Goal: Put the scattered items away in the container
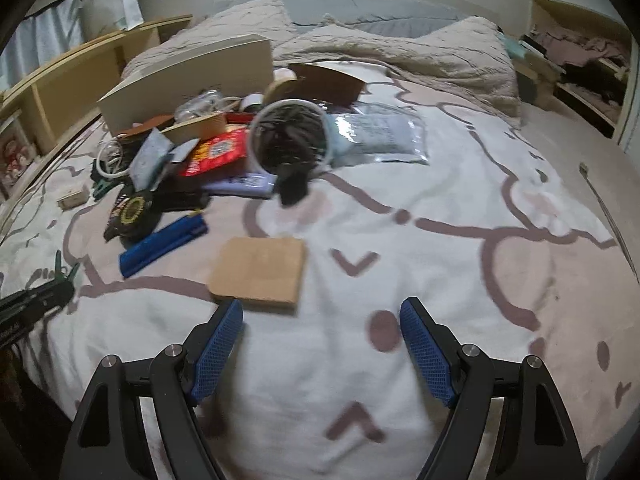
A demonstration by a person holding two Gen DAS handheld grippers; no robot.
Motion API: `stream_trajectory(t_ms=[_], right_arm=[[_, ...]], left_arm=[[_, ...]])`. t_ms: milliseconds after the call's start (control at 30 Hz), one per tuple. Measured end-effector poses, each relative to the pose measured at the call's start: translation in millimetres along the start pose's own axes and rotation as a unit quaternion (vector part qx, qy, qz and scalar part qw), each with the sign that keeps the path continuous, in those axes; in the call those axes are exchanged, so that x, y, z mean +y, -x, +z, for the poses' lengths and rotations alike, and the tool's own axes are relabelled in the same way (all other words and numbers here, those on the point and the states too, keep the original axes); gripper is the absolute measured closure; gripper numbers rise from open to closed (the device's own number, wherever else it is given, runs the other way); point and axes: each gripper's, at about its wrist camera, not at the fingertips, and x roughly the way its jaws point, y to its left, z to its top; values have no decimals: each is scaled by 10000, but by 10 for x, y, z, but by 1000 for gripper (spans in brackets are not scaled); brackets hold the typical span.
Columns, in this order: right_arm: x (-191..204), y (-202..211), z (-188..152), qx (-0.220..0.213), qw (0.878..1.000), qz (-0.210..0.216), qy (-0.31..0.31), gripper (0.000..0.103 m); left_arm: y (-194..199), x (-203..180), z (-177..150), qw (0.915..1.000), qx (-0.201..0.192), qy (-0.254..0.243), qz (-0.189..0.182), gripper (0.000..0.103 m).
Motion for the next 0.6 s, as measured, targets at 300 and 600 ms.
stream_trajectory(t_ms=[300, 600], right_arm=[[224, -119, 106, 4, 10000, -19, -7, 12], [264, -233, 100, -52, 9997, -207, -100, 21]], left_arm=[[-37, -208, -40, 9994, -75, -314, 95, 43], [-10, -149, -50, 9997, -201, 127, -52, 39]])
